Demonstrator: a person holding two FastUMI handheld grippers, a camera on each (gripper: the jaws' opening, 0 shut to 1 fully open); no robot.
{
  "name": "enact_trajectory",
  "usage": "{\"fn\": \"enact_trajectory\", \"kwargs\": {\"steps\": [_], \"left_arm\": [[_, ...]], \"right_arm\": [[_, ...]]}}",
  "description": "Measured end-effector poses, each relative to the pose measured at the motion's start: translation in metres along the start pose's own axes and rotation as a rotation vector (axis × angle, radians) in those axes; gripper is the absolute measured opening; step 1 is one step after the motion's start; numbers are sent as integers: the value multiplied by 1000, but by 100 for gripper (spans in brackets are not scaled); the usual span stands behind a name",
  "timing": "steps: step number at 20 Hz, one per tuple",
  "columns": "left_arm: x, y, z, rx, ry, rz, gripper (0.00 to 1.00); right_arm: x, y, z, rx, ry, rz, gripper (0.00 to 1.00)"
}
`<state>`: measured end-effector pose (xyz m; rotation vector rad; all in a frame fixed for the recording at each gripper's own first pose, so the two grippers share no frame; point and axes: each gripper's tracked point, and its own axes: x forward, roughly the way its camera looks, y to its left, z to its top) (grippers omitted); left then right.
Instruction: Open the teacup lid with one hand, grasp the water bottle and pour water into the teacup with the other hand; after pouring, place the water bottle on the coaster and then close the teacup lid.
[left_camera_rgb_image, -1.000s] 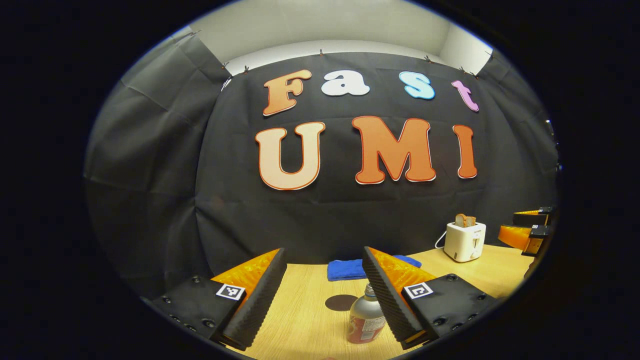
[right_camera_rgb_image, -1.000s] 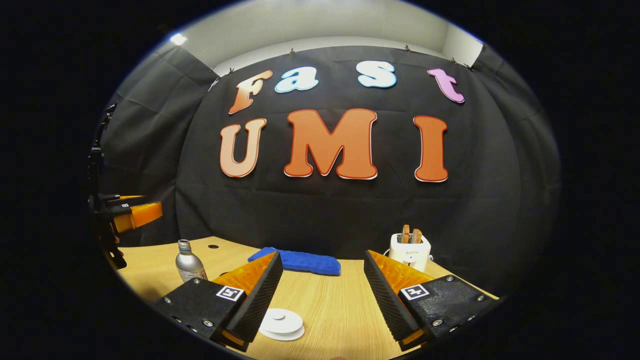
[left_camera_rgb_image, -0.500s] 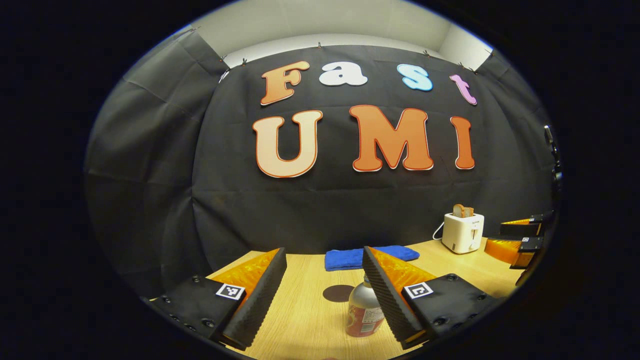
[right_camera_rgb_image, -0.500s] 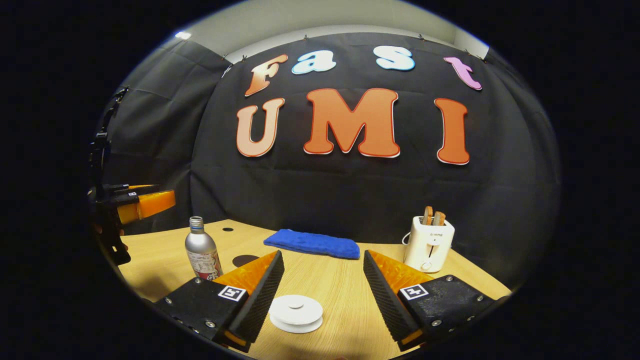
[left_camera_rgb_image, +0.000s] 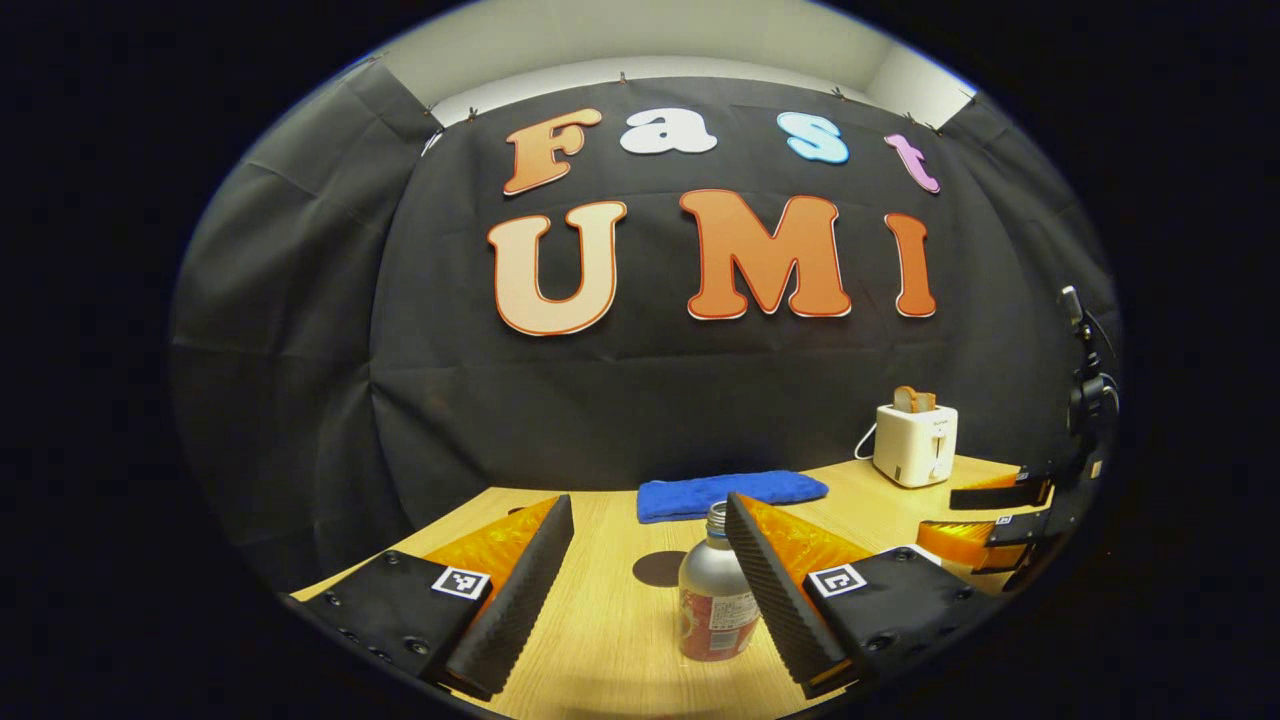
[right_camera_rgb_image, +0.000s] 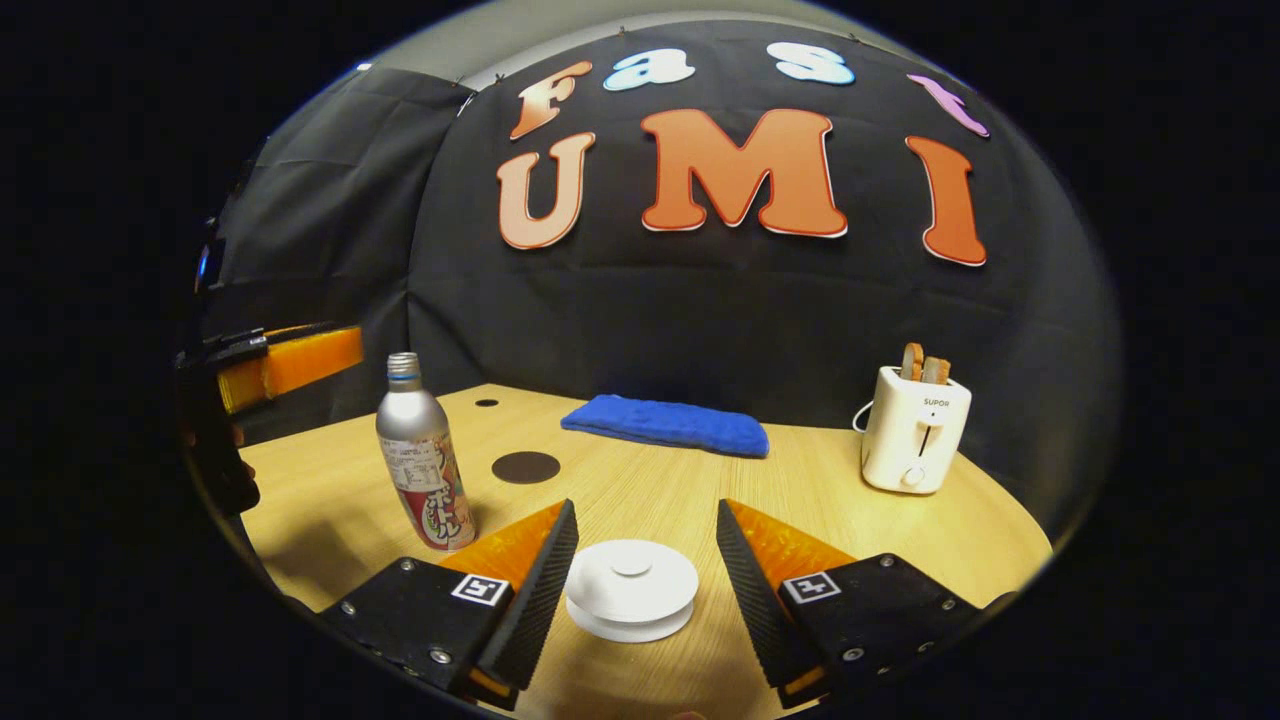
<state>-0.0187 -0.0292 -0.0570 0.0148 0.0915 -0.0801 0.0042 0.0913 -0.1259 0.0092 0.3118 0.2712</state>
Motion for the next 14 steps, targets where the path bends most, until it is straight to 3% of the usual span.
{"fn": "enact_trajectory", "kwargs": {"steps": [14], "left_arm": [[-1, -2, -19, -1, 43, 8, 100]], "right_arm": [[26, 9, -33, 57, 109, 57, 41]]}}
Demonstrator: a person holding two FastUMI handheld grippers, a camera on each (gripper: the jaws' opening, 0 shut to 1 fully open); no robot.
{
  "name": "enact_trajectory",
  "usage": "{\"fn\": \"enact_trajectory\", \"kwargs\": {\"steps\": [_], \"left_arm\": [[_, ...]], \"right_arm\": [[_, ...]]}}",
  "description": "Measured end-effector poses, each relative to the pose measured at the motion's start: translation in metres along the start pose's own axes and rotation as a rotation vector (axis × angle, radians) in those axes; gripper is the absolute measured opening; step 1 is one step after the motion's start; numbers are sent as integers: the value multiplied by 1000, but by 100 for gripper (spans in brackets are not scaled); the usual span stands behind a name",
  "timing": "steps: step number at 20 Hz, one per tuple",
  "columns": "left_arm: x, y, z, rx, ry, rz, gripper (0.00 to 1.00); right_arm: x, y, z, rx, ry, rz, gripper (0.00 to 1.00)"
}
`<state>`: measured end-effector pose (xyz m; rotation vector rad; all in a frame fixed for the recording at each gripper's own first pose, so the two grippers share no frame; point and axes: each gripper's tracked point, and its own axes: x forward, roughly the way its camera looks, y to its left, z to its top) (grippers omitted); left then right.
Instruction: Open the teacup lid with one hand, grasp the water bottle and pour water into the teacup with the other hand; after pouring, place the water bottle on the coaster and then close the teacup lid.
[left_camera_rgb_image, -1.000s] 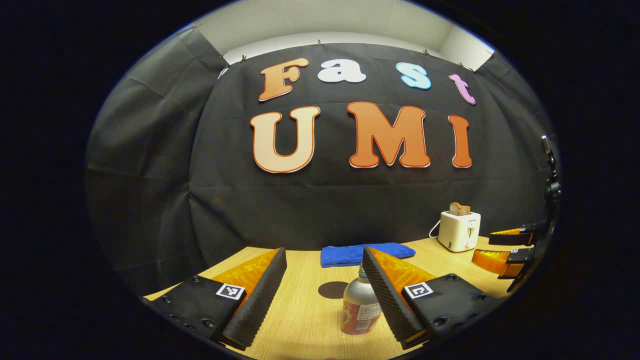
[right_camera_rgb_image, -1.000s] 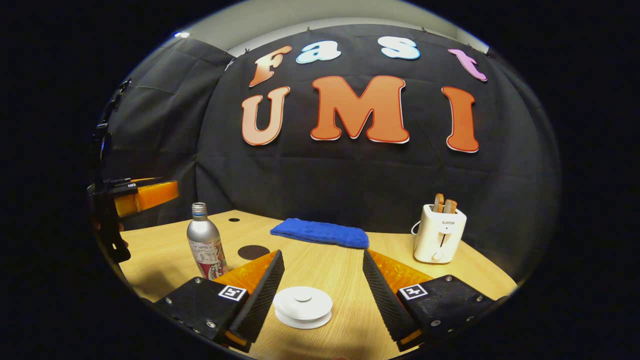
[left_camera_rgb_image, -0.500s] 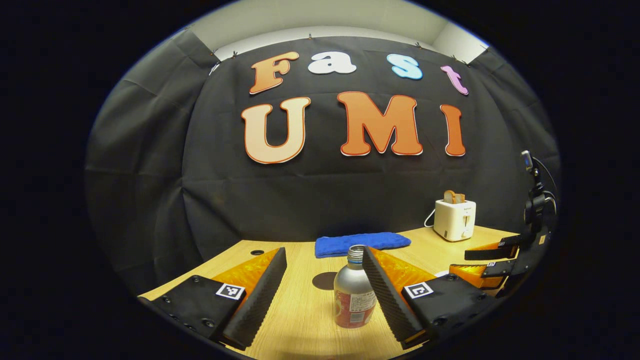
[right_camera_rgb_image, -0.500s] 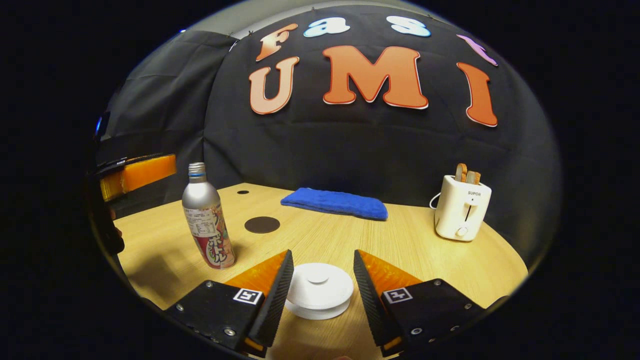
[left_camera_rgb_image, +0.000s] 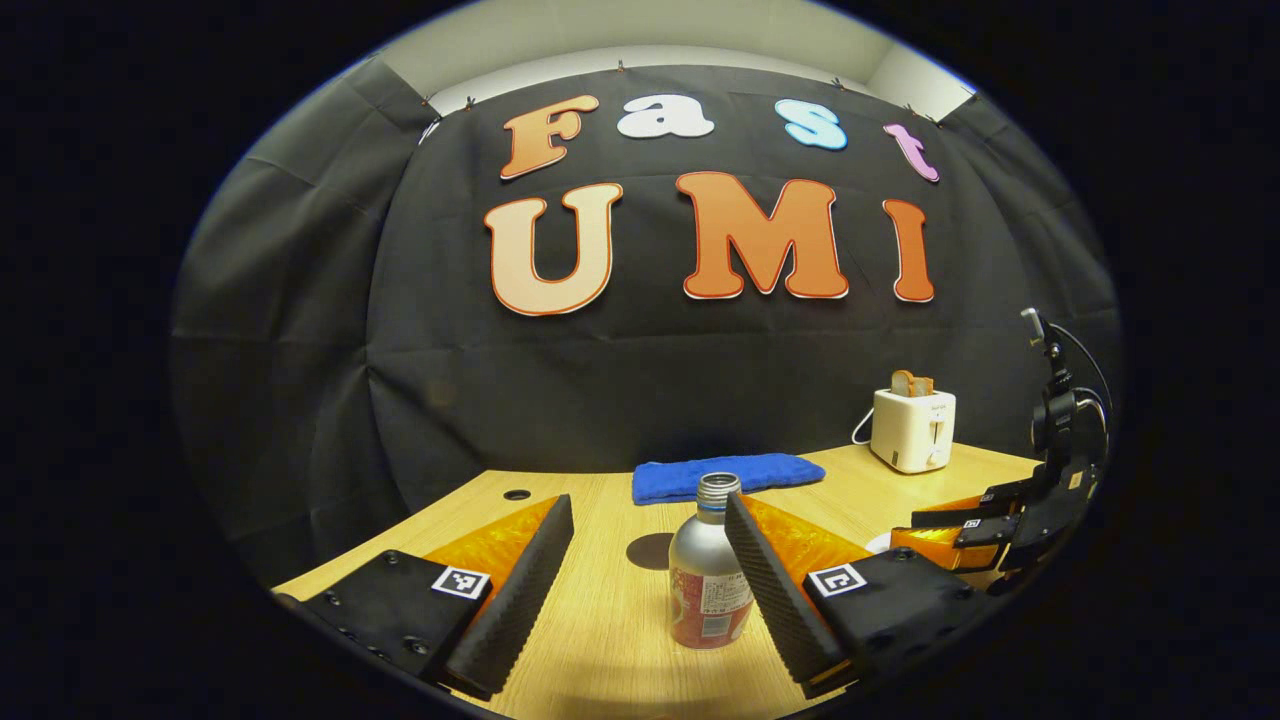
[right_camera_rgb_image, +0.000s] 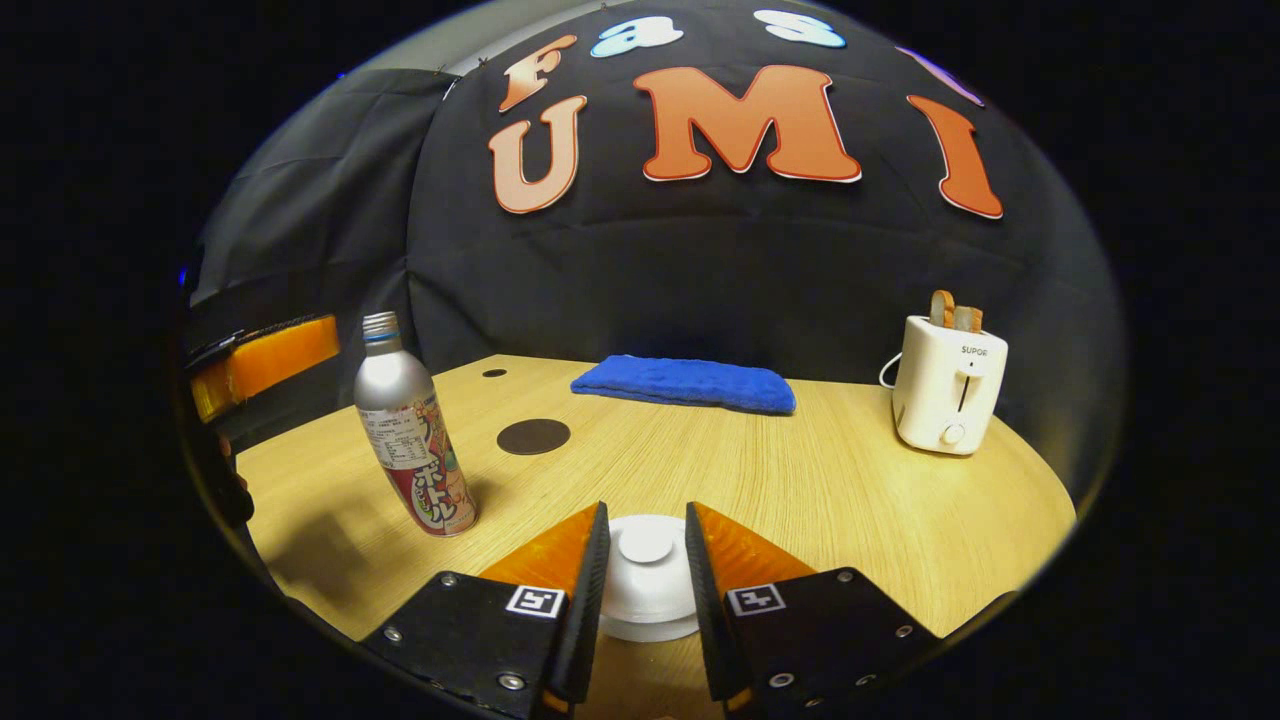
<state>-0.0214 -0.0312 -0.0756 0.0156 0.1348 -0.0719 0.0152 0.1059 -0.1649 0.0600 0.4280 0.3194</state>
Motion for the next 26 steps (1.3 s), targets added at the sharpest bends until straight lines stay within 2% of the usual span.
{"fn": "enact_trajectory", "kwargs": {"steps": [1, 3, 4, 7, 8, 10, 15, 25, 26], "left_arm": [[0, 0, 0, -3, 3, -1, 100], [1, -2, -2, -5, 7, -4, 100], [2, -3, -4, -3, 11, -7, 94], [2, -8, -8, 2, 18, -18, 94], [2, -9, -10, 2, 20, -23, 100], [4, -13, -14, 2, 27, -33, 100], [9, -25, -29, -10, 49, -62, 100], [26, -51, -78, -23, 177, -118, 100], [28, -54, -87, -30, 202, -120, 94]], "right_arm": [[2, -1, -2, -5, 8, -4, 42], [1, -3, -2, -12, 11, -3, 37], [2, -3, -2, -14, 12, 2, 34], [0, -2, -2, -36, 12, 8, 28], [0, -3, -2, -41, 12, 8, 26], [0, -6, -3, -31, 18, 4, 24], [-9, -5, 13, -54, -40, 6, 24], [-34, -39, 40, -20, -113, -76, 24], [-38, -43, 44, -19, -121, -85, 24]]}}
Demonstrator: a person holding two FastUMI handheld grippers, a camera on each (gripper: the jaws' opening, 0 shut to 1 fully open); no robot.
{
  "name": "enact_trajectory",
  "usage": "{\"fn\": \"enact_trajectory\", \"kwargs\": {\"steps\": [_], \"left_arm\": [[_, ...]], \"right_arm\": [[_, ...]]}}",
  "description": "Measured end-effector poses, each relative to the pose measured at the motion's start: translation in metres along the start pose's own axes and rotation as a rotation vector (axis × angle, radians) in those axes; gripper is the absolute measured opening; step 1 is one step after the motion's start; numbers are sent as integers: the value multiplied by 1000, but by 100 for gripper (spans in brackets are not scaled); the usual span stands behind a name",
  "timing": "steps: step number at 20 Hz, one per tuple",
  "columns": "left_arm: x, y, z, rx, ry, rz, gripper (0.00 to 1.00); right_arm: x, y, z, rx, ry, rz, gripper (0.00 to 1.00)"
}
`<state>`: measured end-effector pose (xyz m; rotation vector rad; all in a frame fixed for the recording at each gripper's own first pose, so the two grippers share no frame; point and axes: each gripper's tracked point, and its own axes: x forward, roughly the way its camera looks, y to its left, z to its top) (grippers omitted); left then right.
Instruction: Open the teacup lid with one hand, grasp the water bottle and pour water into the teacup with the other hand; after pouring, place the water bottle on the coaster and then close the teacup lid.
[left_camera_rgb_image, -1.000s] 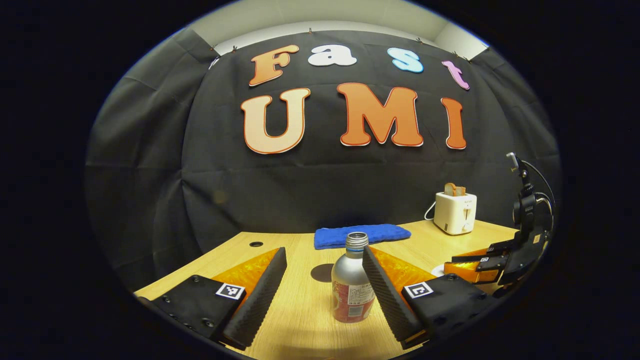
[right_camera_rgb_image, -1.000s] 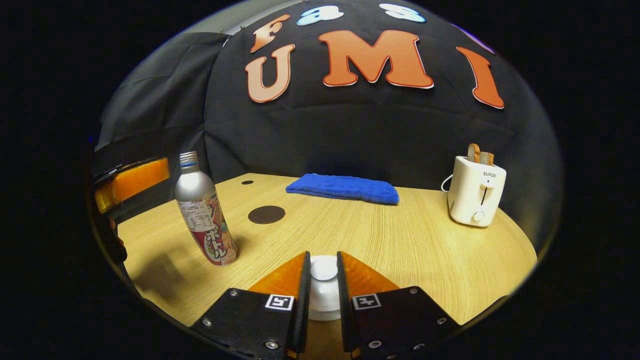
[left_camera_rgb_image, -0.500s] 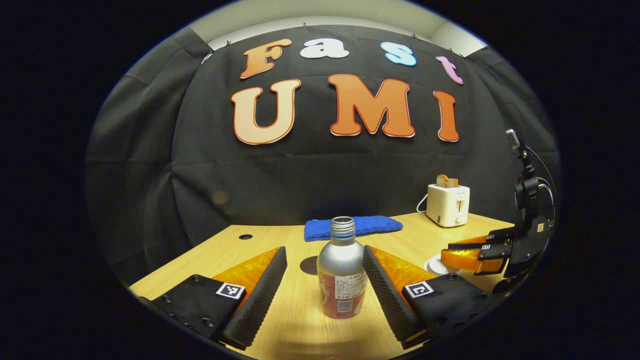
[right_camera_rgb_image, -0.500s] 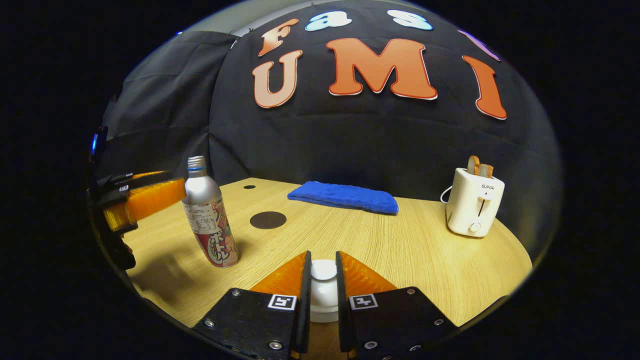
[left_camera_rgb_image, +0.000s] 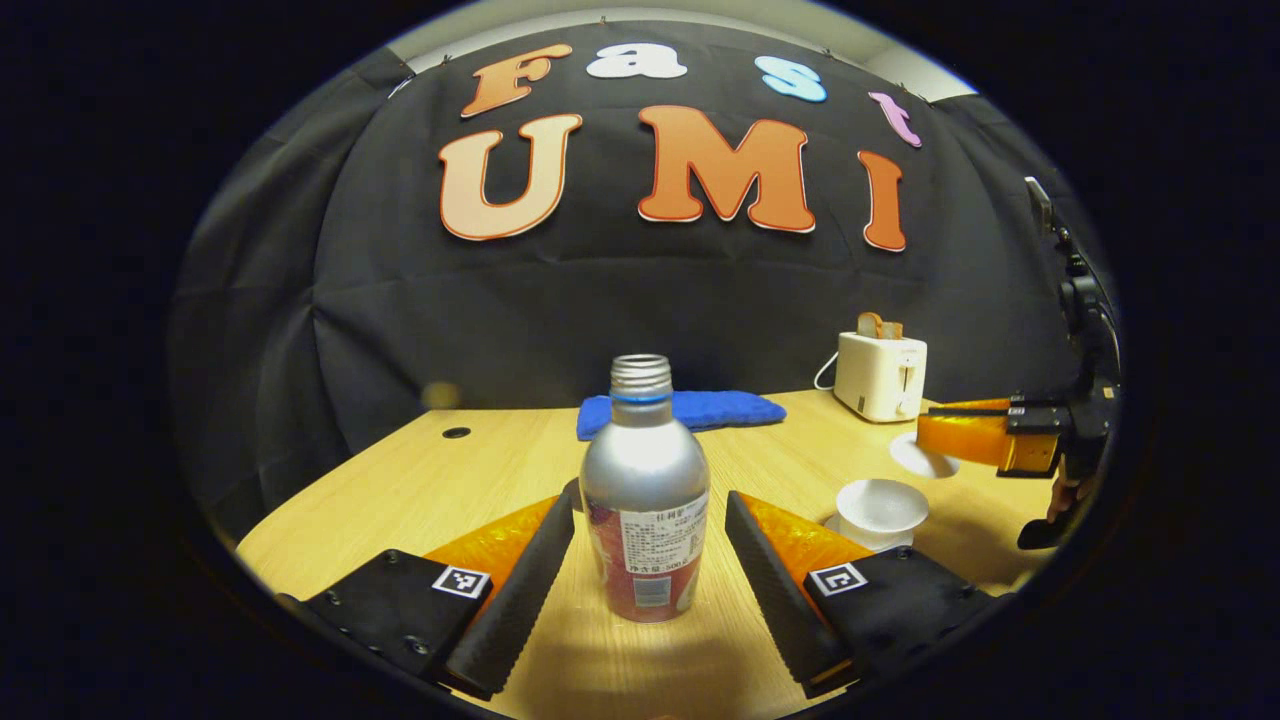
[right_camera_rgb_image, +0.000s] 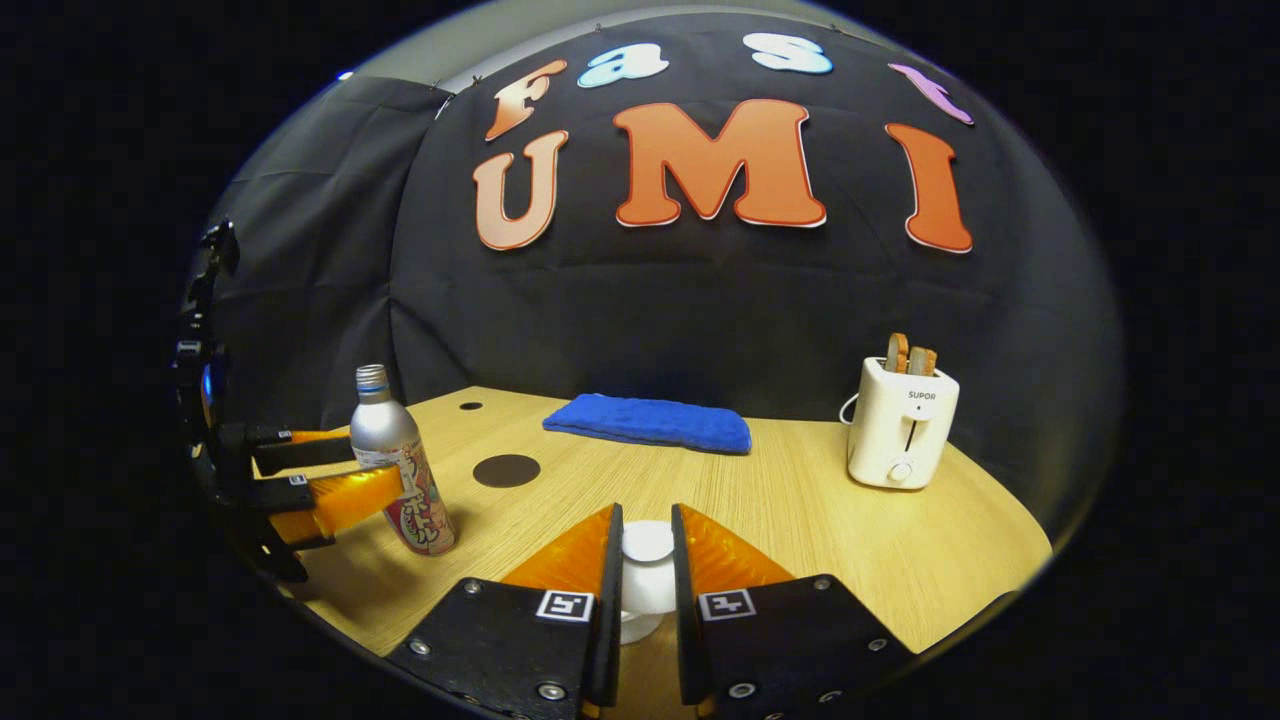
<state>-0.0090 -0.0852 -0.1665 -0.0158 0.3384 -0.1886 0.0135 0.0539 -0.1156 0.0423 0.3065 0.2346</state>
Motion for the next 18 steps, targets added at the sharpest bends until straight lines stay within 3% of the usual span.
{"fn": "enact_trajectory", "kwargs": {"steps": [1, 6, 8, 9, 10, 11, 13, 14, 15, 18], "left_arm": [[2, -1, -6, -9, 23, -5, 100], [7, 4, -23, -21, 85, 9, 100], [10, 5, -22, -14, 84, 13, 92], [11, 6, -23, -8, 84, 19, 83], [9, 7, -24, 2, 91, 19, 87], [9, 7, -23, 19, 89, 22, 82], [12, 11, -19, 69, 80, 34, 86], [15, 11, -14, 99, 76, 38, 80], [20, 11, -9, 136, 69, 44, 83], [24, 8, 6, 276, 41, 67, 80]], "right_arm": [[-1, -2, 2, 1, -5, -3, 24], [-11, -16, 14, 2, -37, -34, 24], [-15, -19, 15, 0, -41, -43, 24], [-17, -22, 15, -1, -43, -48, 24], [-18, -24, 15, -2, -45, -51, 24], [-20, -25, 15, -1, -47, -56, 24], [-23, -29, 18, -3, -56, -65, 24], [-24, -31, 19, -2, -58, -68, 24], [-26, -33, 20, 2, -64, -73, 24], [-30, -39, 22, 12, -73, -85, 24]]}}
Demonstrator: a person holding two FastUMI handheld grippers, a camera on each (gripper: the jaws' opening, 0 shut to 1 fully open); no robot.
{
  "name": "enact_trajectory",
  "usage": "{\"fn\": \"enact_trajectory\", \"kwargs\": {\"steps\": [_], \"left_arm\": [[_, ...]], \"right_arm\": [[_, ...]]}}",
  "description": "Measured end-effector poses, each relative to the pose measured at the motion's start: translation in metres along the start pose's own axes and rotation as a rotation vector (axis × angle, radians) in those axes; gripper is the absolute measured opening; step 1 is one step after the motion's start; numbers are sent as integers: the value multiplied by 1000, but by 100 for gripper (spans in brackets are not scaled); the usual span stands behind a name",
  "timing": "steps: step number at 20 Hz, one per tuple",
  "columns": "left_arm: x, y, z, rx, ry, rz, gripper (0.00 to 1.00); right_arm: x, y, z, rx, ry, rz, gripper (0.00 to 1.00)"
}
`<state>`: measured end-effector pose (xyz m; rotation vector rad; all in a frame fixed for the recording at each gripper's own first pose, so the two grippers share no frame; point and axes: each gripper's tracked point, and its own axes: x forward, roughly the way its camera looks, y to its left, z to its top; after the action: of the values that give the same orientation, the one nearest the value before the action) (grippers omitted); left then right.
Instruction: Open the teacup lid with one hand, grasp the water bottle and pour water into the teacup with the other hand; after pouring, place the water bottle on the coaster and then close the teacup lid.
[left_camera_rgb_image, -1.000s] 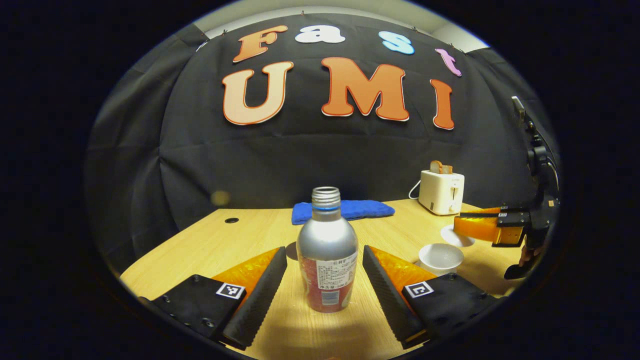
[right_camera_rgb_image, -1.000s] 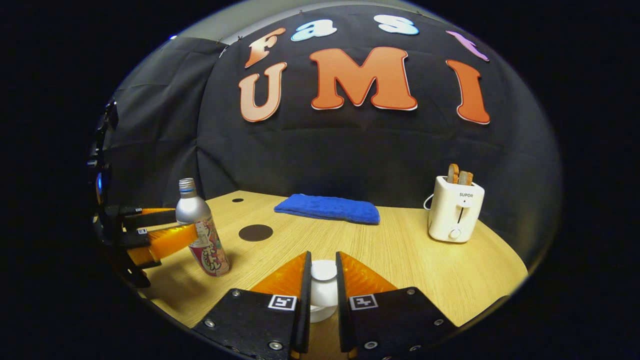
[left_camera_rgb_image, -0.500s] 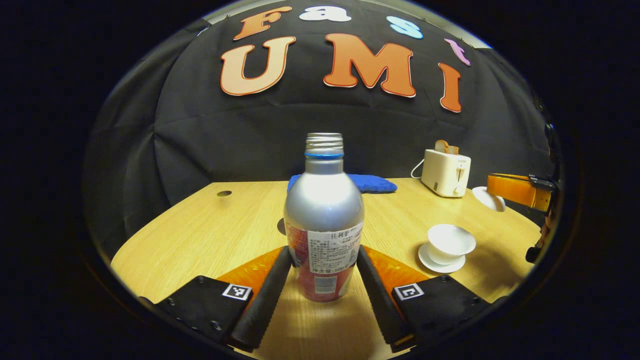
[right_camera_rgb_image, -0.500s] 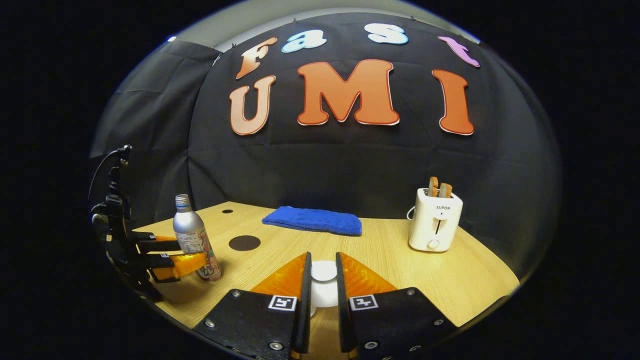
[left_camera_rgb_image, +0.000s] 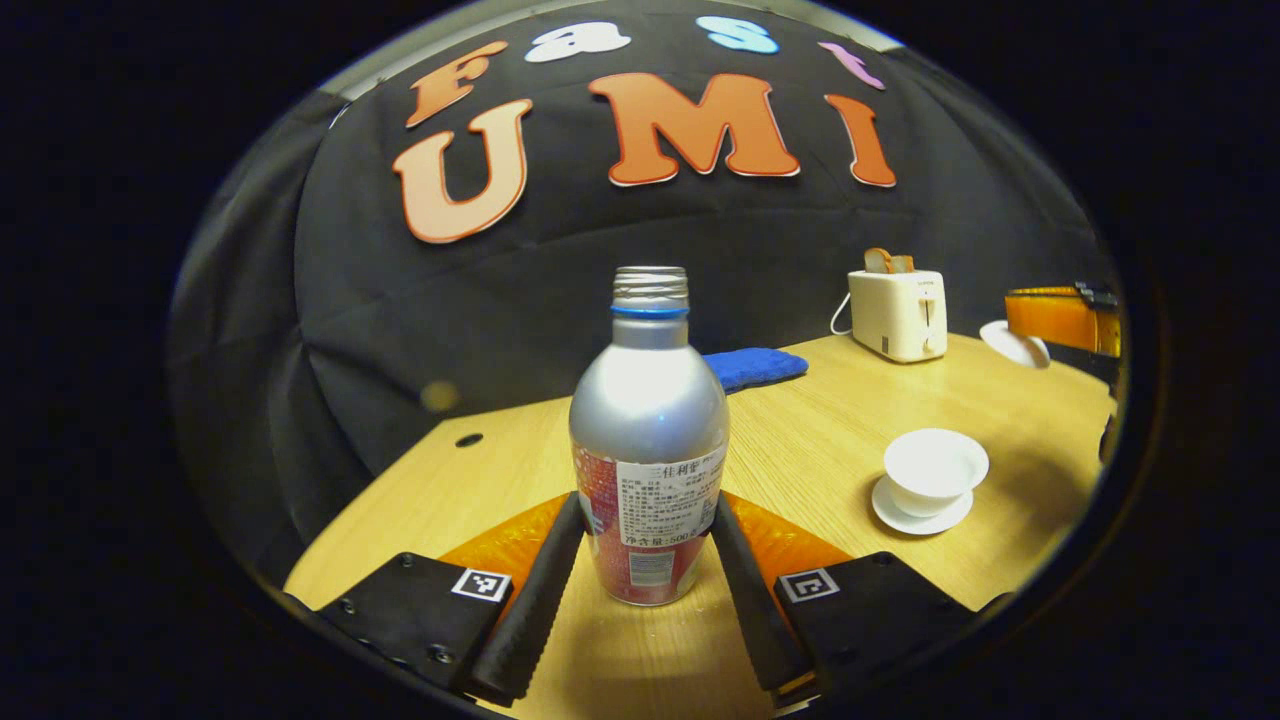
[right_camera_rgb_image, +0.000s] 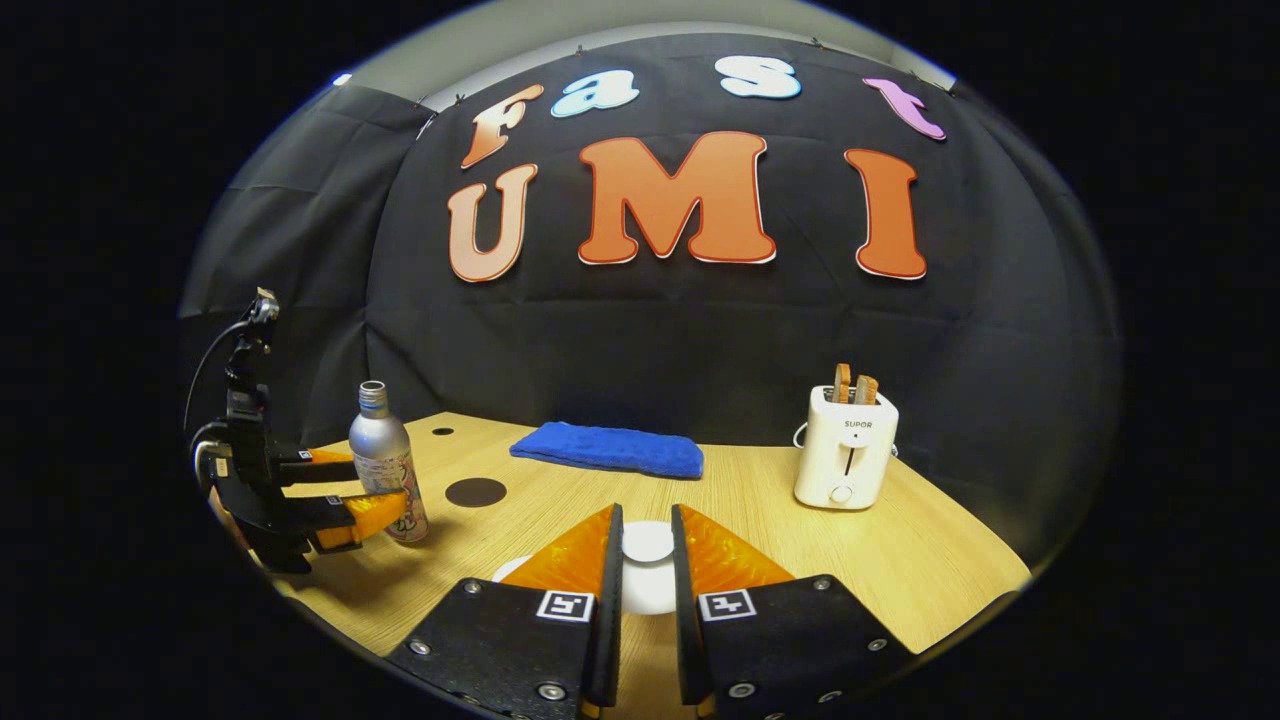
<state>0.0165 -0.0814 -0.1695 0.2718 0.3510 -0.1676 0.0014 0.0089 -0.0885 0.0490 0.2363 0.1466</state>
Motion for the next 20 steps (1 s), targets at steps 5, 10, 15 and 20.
{"fn": "enact_trajectory", "kwargs": {"steps": [5, 10, 15, 20], "left_arm": [[5, -10, 9, 208, -31, 19, 79], [7, -22, 13, 414, -45, 34, 80], [9, -32, 17, 613, -65, 49, 80], [8, -35, 22, 784, -77, 80, 82]], "right_arm": [[-7, -11, 3, -4, -15, -22, 24], [-12, -20, 3, -13, -28, -38, 24], [-15, -24, 4, -28, -35, -38, 24], [-18, -28, 4, -33, -45, -39, 24]]}}
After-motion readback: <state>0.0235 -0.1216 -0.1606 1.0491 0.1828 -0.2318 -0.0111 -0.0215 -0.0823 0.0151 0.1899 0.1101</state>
